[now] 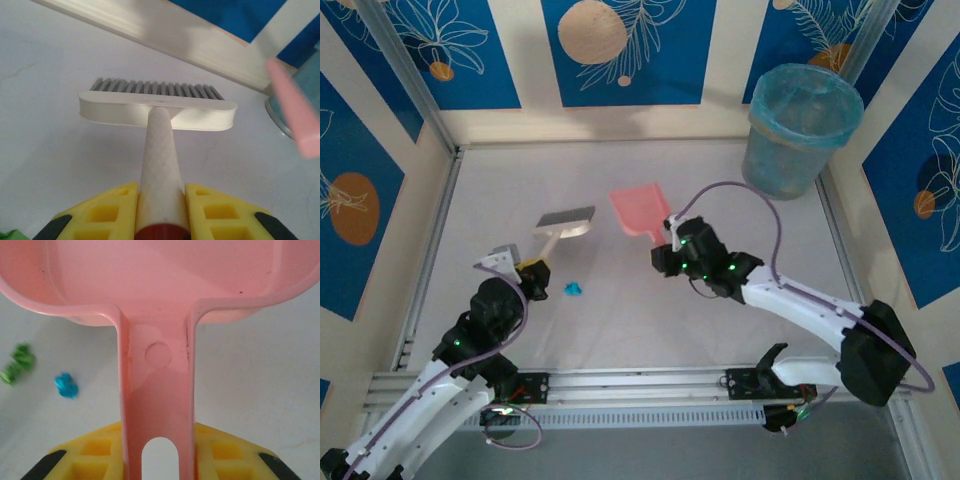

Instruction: Sweep away the paper scraps from the table

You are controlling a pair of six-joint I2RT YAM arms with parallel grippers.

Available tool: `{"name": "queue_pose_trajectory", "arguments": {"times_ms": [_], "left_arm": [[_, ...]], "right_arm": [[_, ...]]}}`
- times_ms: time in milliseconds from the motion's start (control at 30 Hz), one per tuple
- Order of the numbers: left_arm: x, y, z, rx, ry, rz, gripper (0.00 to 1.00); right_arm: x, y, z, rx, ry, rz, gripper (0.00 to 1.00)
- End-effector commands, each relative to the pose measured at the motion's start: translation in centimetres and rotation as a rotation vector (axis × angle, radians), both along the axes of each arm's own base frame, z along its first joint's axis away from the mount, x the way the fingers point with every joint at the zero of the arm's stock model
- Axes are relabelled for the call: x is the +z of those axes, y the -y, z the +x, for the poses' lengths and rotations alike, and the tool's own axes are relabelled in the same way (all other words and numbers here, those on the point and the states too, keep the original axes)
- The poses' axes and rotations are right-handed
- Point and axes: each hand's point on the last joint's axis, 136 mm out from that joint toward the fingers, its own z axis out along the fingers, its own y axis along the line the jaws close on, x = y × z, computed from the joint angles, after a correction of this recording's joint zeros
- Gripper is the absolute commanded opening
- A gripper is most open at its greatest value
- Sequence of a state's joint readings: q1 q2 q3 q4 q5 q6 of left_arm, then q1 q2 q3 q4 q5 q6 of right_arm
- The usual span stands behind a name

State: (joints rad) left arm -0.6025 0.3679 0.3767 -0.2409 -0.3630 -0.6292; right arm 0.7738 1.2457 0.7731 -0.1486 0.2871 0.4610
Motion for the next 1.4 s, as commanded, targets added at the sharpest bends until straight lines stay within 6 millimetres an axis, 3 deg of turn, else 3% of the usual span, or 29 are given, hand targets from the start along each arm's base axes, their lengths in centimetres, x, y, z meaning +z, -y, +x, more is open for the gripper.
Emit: {"name": "queue_pose_trajectory", "arguments": {"times_ms": [0, 200, 333, 467, 600, 800, 967, 1133, 1367], "left_arm": [[1.2, -1.2, 0.0, 0.061, 0.036, 0.003, 0.0], [2.7, -0.1, -0.7, -0.001, -0.008, -0.045, 0.0], [4.6, 1.3, -1.9, -0.093, -0.121, -0.049, 0.0], [5.7, 3.4, -4.3, -0.249, -0.309, -0.018, 0.0], [4.7, 4.8, -7.5, -0.378, -0.525, -0.017, 0.0], [2.6, 3.9, -12.2, -0.458, -0.715, 0.009, 0.0], [2.1, 1.0, -14.3, -0.387, -0.74, 0.059, 0.0], [1.3, -0.3, -14.6, -0.335, -0.734, 0.078, 0.0], [-0.7, -1.4, -12.6, -0.223, -0.713, 0.123, 0.0]], "right_arm": [[-1.7, 0.6, 0.9, -0.033, 0.1, -0.133, 0.0], [-5.3, 1.9, 1.7, -0.125, 0.034, -0.202, 0.0], [-5.9, 4.8, 2.1, -0.25, -0.011, -0.282, 0.0], [-6.1, 6.5, 2.0, -0.314, -0.099, -0.182, 0.0], [-5.9, 7.4, 1.8, -0.331, -0.145, -0.057, 0.0], [-4.9, 8.0, 1.6, -0.337, -0.136, -0.001, 0.0], [-5.2, 7.9, 1.5, -0.336, -0.164, 0.03, 0.0], [-5.4, 7.9, 1.5, -0.337, -0.174, 0.033, 0.0], [-5.6, 7.5, 1.4, -0.3, -0.182, 0.024, 0.0]]}}
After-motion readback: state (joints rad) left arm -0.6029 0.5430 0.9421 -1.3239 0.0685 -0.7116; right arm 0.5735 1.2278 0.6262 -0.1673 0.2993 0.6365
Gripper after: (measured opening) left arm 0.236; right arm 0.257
